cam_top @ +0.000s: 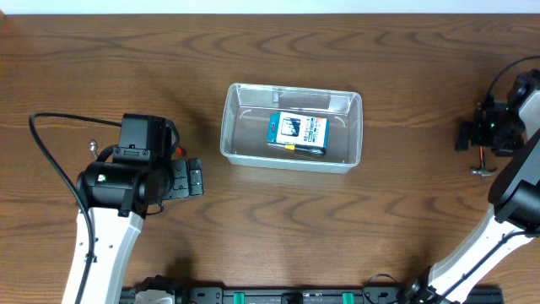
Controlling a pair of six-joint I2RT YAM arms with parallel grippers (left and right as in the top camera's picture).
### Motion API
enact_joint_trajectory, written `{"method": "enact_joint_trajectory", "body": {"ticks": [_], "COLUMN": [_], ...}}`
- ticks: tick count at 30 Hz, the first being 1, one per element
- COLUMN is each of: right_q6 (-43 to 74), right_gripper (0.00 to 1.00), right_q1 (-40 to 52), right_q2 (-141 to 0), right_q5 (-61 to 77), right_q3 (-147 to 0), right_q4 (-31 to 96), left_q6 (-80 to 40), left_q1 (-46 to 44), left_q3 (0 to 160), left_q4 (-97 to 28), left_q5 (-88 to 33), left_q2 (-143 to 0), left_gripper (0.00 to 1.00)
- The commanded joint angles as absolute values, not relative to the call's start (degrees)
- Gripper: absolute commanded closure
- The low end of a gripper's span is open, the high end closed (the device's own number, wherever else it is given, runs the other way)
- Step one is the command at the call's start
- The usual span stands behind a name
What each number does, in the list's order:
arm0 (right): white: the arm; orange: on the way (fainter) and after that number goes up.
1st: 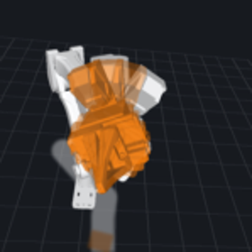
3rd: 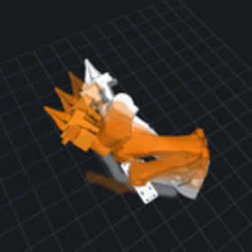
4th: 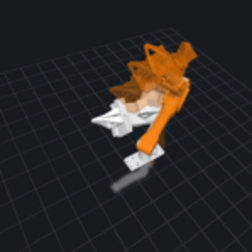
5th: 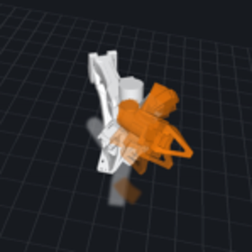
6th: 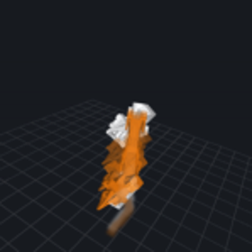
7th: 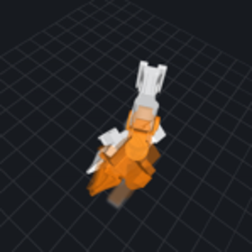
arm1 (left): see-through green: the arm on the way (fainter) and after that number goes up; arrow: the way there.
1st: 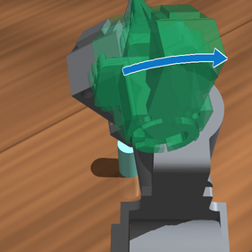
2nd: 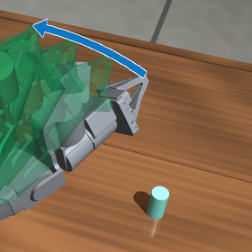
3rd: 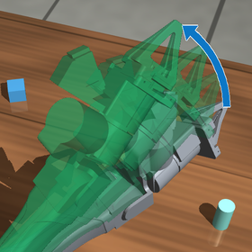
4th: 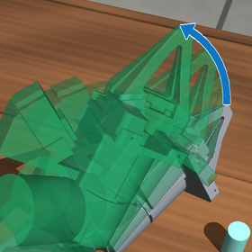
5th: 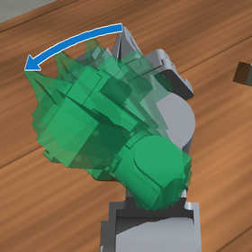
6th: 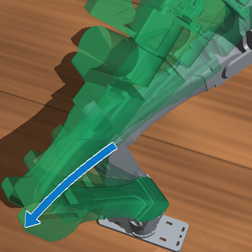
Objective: Pack container
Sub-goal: 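Lower the right gripper and grasp the hammer handle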
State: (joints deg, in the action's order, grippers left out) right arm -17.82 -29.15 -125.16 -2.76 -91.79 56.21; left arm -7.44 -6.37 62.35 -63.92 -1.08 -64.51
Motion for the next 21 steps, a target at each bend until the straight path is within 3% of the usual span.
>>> {"method": "enact_joint_trajectory", "body": {"ticks": [1, 6, 13, 18, 21], "right_q6": [-18.94, -18.92, -18.59, -16.73, -16.69], "right_gripper": [0.01, 0.02, 0.31, 0.39, 0.53], "right_q1": [-30.04, -30.09, -30.09, -30.06, -30.06], "right_q2": [-125.97, -125.97, -125.97, -125.97, -125.97], "right_q5": [-2.31, -0.99, 0.93, 1.28, 2.00], "right_q3": [-89.78, -87.57, -87.11, -87.11, -87.11], "right_q4": [54.96, 52.80, 52.34, 52.51, 52.64], "left_q6": [-7.31, -7.31, -7.31, -7.31, -7.31], "left_q1": [-6.02, -6.02, -6.02, -6.02, -6.02], "left_q3": [63.24, 63.24, 63.24, 63.24, 63.24], "left_q4": [-64.03, -64.01, -64.01, -64.03, -64.03], "left_q5": [-0.60, -0.60, -0.60, -0.60, -0.60], "left_q2": [-64.64, -64.64, -64.64, -64.64, -64.64], "left_gripper": [0.02, 0.02, 0.02, 0.02, 0.02]}}
